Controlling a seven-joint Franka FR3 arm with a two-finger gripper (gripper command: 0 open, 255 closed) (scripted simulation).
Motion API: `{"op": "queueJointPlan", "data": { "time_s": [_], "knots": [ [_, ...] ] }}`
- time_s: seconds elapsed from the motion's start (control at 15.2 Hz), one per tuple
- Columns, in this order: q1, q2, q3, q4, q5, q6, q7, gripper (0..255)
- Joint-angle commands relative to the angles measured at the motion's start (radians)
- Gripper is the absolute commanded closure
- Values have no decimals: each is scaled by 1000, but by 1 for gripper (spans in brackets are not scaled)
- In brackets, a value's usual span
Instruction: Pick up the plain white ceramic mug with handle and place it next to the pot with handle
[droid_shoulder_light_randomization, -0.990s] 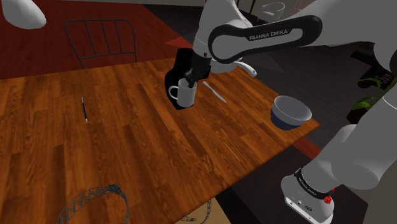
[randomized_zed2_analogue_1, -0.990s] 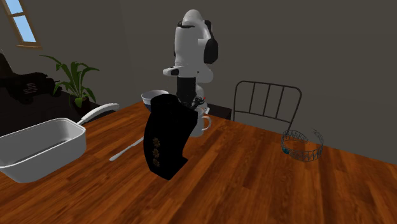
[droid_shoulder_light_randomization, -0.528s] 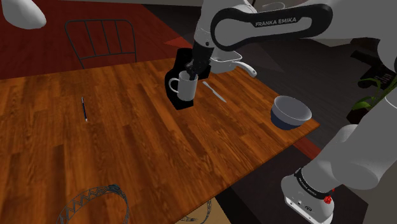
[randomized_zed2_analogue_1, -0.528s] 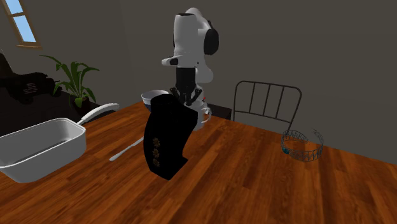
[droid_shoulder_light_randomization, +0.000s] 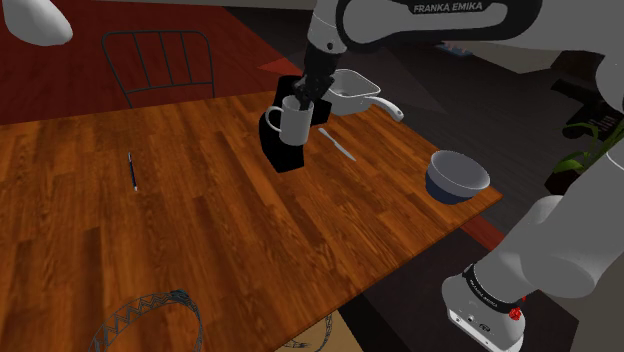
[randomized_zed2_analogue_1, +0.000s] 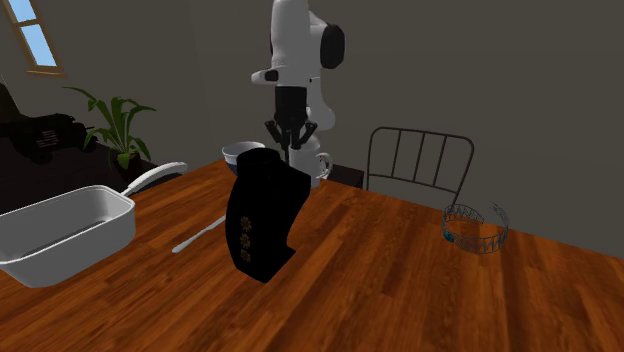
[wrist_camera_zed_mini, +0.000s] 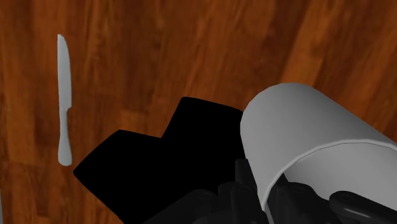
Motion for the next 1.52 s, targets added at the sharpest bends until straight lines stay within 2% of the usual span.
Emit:
{"op": "queueJointPlan", "data": {
  "time_s": [0.0, 0.4, 0.99, 1.45],
  "knots": [
    [1, -3, 1, 20, 0, -23, 1, 255],
    [2, 0, 1, 92, 0, -92, 1, 255],
    [-102, 113, -80, 240, 26, -127, -193, 255],
    [-184, 263, -128, 452, 48, -192, -327, 255]
  ]
}}
